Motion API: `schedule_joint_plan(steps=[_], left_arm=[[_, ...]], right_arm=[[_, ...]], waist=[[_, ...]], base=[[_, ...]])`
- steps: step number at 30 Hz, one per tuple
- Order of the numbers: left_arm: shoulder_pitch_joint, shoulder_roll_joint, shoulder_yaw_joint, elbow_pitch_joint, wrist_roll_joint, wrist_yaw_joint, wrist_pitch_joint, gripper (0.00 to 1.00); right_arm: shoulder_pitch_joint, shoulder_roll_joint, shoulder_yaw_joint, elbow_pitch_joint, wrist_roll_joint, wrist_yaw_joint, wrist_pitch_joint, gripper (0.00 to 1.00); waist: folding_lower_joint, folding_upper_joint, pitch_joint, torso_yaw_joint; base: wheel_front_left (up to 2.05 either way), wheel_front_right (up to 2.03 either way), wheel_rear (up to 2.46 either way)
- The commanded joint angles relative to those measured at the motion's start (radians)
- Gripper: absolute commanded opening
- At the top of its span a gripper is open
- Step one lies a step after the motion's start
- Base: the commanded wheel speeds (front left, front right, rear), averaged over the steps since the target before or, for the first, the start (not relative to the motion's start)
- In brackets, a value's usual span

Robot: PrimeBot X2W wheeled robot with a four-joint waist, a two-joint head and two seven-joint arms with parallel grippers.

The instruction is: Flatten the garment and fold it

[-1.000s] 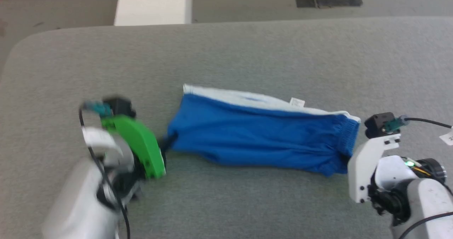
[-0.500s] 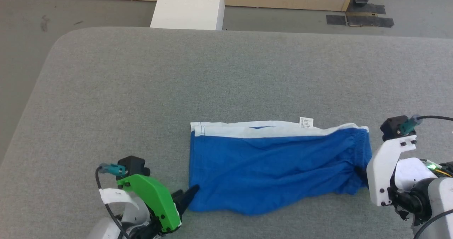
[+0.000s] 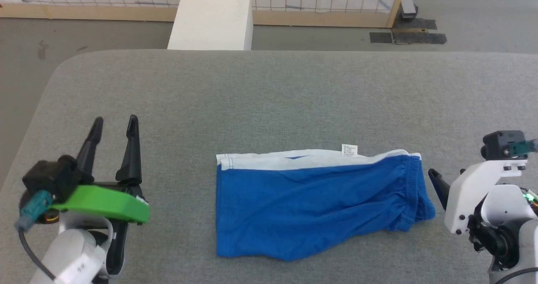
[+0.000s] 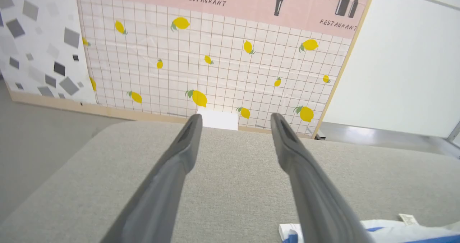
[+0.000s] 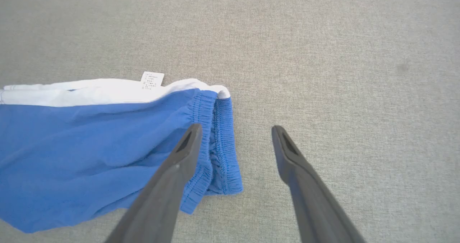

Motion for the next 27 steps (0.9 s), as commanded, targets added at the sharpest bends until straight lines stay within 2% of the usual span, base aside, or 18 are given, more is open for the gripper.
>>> schedule_joint_plan(steps=[1,3,8,15,21,22,23,24,27], left_arm=[[-0.007,0.008,-0.005,0.016,0.055,-0.01,-0.046,1.0],[-0.005,-0.001,-0.004,0.026,0.12,-0.015,-0.076,1.0],[0.0,-0.066,0.059,-0.022,0.242,-0.038,-0.083,1.0],[0.011,-0.15,0.13,-0.022,0.313,-0.11,-0.083,1.0],[0.006,-0.197,0.169,0.003,0.344,-0.158,-0.083,1.0],[0.006,-0.201,0.173,0.006,0.349,-0.163,-0.083,1.0],[0.006,-0.207,0.179,0.014,0.351,-0.169,-0.083,1.0],[0.006,-0.211,0.184,0.02,0.353,-0.173,-0.083,1.0],[0.006,-0.222,0.197,0.031,0.362,-0.185,-0.083,1.0]], right_arm=[[0.005,0.007,0.004,0.006,-0.019,-0.002,-0.004,1.0],[-0.011,0.012,0.01,0.029,-0.033,-0.002,-0.002,1.0],[-0.07,0.016,0.052,0.121,-0.075,-0.002,0.003,1.0],[-0.134,0.017,0.102,0.277,-0.118,-0.002,0.015,1.0],[-0.151,0.009,0.125,0.367,-0.11,-0.002,0.021,1.0],[-0.152,0.009,0.122,0.376,-0.104,-0.002,0.025,0.44],[-0.154,0.007,0.118,0.385,-0.097,-0.002,0.027,0.33],[-0.155,0.004,0.116,0.389,-0.091,-0.002,0.026,0.0],[-0.158,-0.016,0.086,0.392,-0.07,-0.002,0.027,0.0]], waist=[[0.0,-0.0001,0.008,-0.003],[0.0,-0.0001,0.02,-0.004],[0.0,-0.0001,0.067,0.005],[0.0,-0.0001,0.111,0.029],[0.0,-0.0001,0.123,0.039],[0.0,-0.0001,0.123,0.04],[0.0,-0.0001,0.122,0.04],[0.0,-0.0001,0.121,0.04],[0.0,-0.0001,0.116,0.04]], base=[[0.0,0.0,0.0],[0.0,0.0,0.0],[0.0,0.0,0.0],[0.0,0.0,0.0],[0.0,0.0,0.0],[0.0,0.0,0.0],[0.0,0.0,0.0],[0.0,0.0,0.0],[0.0,0.0,0.0]])
